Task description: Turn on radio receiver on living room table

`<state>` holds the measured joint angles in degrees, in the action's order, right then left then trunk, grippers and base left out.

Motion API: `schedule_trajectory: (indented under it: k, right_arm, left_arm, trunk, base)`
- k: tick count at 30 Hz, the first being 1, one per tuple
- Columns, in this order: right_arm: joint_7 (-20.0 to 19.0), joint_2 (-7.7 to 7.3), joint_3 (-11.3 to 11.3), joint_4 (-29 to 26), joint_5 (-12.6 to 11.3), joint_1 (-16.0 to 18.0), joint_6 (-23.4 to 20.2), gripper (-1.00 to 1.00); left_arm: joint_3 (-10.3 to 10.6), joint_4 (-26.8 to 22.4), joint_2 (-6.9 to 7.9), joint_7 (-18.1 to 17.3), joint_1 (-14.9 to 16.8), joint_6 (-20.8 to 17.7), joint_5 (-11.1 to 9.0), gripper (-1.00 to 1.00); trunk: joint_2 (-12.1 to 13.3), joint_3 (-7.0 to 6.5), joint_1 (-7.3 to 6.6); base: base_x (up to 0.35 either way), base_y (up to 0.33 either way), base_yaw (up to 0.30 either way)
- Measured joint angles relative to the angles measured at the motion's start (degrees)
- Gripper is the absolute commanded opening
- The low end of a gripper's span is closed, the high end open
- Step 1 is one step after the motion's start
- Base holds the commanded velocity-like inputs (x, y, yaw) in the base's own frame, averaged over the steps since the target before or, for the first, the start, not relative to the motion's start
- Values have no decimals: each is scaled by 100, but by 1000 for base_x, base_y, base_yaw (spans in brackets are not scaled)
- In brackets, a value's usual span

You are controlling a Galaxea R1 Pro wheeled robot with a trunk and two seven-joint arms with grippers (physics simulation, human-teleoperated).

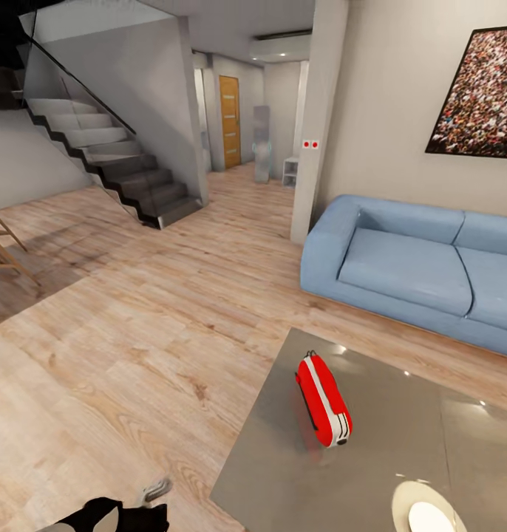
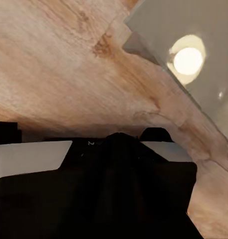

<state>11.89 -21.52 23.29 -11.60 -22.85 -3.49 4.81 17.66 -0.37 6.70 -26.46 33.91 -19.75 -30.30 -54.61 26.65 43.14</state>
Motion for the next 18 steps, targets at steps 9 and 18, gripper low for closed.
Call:
schedule_trajectory:
  k: [9,18]
  right_arm:
    - [-303,1329,19,1067,689,15,550,100]
    - [-270,1639,284,1036,804,16,272,100]
  left_arm:
    - [-25,3,-266,487,-1297,1179,642,-100]
    - [-34,2,-582,580,-1849,1519,657,-100]
  trunk:
    - [0,-82,0]
    - [0,-164,0]
  base:
    - [0,0,0]
    - [0,0,0]
